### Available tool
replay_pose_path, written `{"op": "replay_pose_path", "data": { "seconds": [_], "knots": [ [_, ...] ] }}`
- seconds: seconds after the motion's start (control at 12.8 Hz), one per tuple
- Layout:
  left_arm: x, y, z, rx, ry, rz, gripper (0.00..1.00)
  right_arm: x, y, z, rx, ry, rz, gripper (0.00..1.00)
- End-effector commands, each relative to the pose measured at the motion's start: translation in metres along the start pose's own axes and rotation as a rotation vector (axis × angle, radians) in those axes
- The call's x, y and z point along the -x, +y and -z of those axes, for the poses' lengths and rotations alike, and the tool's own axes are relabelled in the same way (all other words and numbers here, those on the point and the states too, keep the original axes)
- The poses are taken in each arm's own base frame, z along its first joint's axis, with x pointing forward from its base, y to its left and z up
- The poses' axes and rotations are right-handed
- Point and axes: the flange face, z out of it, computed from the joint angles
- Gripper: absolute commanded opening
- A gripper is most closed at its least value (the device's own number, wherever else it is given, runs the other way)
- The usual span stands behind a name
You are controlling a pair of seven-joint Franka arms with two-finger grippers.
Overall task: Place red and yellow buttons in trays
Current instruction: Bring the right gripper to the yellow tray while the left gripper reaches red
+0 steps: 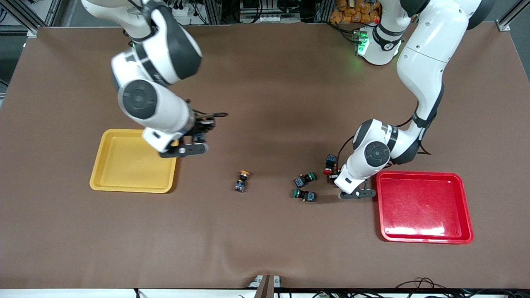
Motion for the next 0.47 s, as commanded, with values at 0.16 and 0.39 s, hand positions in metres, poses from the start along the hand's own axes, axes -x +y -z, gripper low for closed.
{"op": "replay_pose_path", "data": {
  "seconds": [0.16, 0.39],
  "knots": [
    [-0.026, -0.027, 0.088, -0.035, 0.057, 0.043, 0.0, -0.019, 0.166, 0.014, 0.006, -0.033, 0.038, 0.0],
    [-0.048, -0.069, 0.146, -0.041, 0.108, 0.045, 0.0, -0.034, 0.253, -0.011, 0.012, -0.073, 0.031, 0.0]
  ]
}}
